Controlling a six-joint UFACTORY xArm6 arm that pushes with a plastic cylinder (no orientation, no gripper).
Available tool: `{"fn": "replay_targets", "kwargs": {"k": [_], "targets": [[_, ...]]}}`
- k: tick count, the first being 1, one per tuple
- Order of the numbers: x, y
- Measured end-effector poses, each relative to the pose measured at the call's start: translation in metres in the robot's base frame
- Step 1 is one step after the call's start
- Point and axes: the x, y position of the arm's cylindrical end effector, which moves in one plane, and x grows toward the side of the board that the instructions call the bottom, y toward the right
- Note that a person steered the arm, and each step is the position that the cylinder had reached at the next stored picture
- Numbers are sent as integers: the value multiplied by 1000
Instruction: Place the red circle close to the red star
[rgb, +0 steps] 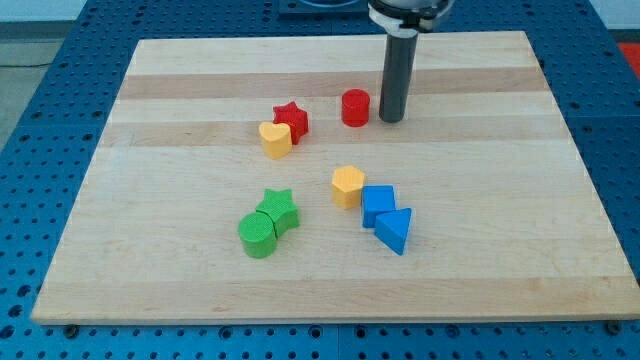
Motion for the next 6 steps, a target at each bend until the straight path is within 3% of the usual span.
{"fn": "replay_targets", "kwargs": {"k": [2, 4, 6], "targets": [[-23, -14], [-1, -14], [14, -61]]}}
